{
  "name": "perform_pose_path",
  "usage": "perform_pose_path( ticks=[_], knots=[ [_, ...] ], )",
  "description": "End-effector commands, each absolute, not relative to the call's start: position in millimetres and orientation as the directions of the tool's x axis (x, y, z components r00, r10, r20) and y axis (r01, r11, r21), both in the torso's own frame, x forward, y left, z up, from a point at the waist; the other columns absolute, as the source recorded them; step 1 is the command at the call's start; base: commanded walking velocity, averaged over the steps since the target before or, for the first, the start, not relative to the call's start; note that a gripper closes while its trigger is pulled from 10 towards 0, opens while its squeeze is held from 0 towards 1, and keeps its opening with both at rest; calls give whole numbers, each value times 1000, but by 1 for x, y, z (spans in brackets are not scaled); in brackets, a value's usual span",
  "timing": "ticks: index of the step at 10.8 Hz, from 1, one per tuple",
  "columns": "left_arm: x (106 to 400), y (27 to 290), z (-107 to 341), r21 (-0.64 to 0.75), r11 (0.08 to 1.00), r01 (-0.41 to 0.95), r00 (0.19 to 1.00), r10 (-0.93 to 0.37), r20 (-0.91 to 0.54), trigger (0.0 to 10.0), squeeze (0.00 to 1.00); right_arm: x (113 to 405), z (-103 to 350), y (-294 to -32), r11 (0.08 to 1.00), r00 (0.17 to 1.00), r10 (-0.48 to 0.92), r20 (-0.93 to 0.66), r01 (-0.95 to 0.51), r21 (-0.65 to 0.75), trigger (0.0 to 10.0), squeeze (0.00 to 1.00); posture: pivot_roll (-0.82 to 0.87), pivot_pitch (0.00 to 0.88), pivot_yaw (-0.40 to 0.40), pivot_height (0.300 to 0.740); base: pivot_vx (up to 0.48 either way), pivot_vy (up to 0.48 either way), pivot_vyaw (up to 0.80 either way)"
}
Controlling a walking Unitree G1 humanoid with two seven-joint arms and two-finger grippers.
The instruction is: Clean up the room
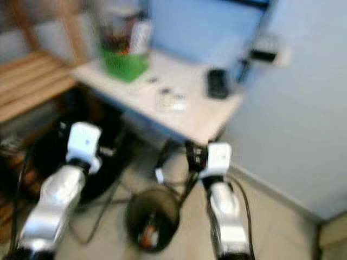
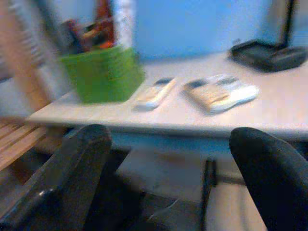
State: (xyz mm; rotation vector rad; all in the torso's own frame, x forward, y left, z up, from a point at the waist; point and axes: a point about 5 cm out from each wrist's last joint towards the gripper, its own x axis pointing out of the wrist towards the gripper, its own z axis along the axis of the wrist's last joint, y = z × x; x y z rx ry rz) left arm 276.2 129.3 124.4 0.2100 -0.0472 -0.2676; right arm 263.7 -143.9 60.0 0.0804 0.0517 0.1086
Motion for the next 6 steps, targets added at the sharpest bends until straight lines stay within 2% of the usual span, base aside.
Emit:
perform_pose_path(
  ticks=[1,5,6],
  knots=[
    [276,133,124,217,944,248,966,-258,17,10000,0,266,60,-140,990,993,108,-50,-103,93,10000,0,20,0,-4,740,0,0,0],
    [282,130,122,236,944,233,971,-238,-6,10000,0,269,57,-140,990,992,111,-63,-104,96,10000,0,19,0,-5,740,0,0,0],
    [283,130,123,221,947,231,972,-237,-1,10000,0,270,57,-140,990,991,114,-64,-108,94,10000,0,20,0,-8,740,-307,-319,0]
  ],
)
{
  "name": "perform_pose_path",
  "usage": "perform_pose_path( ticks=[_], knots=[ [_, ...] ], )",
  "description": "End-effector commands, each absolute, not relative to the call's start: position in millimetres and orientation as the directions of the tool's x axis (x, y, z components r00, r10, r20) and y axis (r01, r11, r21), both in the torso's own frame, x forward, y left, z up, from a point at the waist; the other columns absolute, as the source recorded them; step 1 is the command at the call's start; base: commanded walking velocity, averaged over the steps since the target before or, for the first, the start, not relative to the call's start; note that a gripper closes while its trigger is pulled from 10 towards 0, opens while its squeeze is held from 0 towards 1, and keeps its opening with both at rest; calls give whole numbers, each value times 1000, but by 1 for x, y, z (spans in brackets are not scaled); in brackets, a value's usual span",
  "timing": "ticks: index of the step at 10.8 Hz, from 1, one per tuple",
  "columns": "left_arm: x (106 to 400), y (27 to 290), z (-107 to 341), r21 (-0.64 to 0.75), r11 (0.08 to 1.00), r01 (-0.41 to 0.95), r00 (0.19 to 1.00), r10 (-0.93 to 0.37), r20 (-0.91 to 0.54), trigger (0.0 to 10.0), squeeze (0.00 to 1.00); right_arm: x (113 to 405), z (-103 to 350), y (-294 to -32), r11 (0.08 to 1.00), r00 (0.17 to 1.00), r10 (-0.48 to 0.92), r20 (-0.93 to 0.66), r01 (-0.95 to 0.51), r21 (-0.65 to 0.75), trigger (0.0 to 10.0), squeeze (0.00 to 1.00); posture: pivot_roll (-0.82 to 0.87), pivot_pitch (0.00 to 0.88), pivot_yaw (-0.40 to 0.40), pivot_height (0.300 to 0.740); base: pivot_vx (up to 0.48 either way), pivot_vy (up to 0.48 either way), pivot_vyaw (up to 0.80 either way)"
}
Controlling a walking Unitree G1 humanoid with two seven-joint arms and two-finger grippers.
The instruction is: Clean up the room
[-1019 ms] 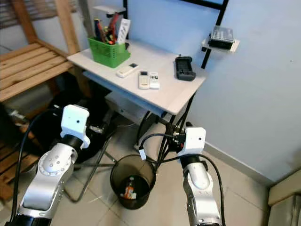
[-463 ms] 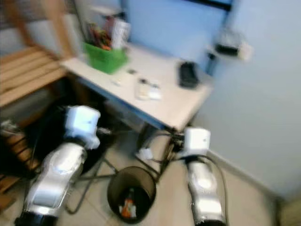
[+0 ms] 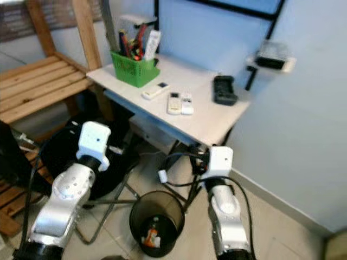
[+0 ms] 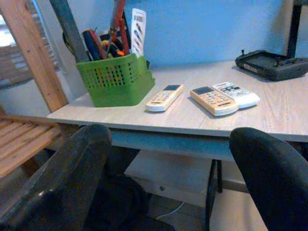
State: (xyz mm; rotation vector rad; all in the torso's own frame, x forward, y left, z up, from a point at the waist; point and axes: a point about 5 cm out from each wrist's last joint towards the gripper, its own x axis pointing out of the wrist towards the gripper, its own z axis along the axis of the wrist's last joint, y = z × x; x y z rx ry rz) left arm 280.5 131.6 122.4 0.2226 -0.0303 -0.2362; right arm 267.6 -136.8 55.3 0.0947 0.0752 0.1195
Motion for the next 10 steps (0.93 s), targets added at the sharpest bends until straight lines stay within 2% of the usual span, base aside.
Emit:
perform_pose_path(
  ticks=[1,9,10],
  knots=[
    [284,130,123,216,949,231,972,-236,0,10000,0,270,56,-139,990,991,117,-66,-111,92,10000,0,21,0,-11,740,-304,-322,0],
    [284,128,124,193,956,222,974,-227,7,10000,0,270,53,-140,990,989,124,-82,-117,84,10000,0,21,0,-13,740,-292,-317,0],
    [285,128,124,188,957,221,974,-227,8,10000,0,271,53,-140,990,989,124,-83,-117,83,10000,0,22,0,-14,740,0,0,0]
  ],
)
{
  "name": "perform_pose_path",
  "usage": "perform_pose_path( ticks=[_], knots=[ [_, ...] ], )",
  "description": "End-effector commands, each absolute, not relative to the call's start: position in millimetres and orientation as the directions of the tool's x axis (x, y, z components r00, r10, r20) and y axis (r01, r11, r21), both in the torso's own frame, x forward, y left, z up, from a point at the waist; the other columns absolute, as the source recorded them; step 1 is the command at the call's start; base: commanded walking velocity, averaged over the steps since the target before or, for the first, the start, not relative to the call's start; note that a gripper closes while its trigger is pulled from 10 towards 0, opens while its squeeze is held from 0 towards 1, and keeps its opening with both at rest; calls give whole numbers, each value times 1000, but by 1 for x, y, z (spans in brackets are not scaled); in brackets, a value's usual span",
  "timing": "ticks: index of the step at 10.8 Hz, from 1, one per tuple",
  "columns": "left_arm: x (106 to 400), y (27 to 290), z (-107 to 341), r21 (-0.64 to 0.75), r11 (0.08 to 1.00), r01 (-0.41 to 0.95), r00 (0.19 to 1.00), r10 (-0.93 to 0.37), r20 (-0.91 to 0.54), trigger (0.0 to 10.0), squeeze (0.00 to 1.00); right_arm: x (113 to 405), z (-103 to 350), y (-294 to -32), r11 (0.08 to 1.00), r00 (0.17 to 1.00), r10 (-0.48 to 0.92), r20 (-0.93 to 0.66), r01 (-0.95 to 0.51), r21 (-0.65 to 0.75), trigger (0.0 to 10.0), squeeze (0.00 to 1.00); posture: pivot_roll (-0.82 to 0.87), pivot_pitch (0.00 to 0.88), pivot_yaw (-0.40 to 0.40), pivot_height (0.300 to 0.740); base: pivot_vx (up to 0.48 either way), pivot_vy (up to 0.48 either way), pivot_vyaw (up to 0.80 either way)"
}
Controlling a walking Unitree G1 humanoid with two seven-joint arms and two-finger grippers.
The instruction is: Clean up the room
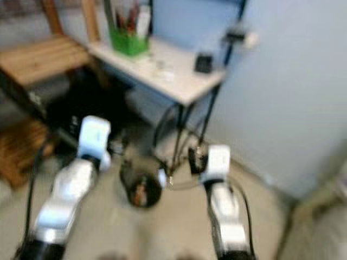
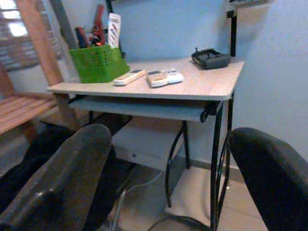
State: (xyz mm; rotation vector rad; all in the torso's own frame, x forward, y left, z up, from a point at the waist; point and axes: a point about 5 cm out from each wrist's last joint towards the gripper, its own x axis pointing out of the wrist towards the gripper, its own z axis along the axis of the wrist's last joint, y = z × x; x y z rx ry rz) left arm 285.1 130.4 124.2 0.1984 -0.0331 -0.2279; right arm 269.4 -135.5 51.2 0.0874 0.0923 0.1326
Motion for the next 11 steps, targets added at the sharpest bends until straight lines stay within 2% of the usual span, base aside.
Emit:
perform_pose_path(
  ticks=[1,4,8,9,11],
  knots=[
    [285,128,124,179,958,223,973,-229,10,10000,0,271,51,-139,990,988,125,-94,-118,81,10000,0,22,0,-14,740,0,0,0],
    [283,127,122,156,954,256,965,-260,10,10000,0,271,50,-144,992,989,105,-99,-98,82,10000,0,25,0,-20,740,0,0,-635],
    [264,142,118,156,958,241,969,-248,22,10000,0,264,50,-175,996,995,-74,-62,77,40,10000,0,21,0,-17,740,0,0,-609],
    [254,157,112,160,959,234,972,-236,-4,10000,0,253,43,-189,991,988,-132,-82,134,26,10000,0,24,0,-15,740,0,0,-556],
    [248,166,109,186,954,234,972,-235,-14,10000,0,231,27,-191,996,985,-93,-143,94,6,10000,0,29,0,-20,740,0,480,-563]
  ],
)
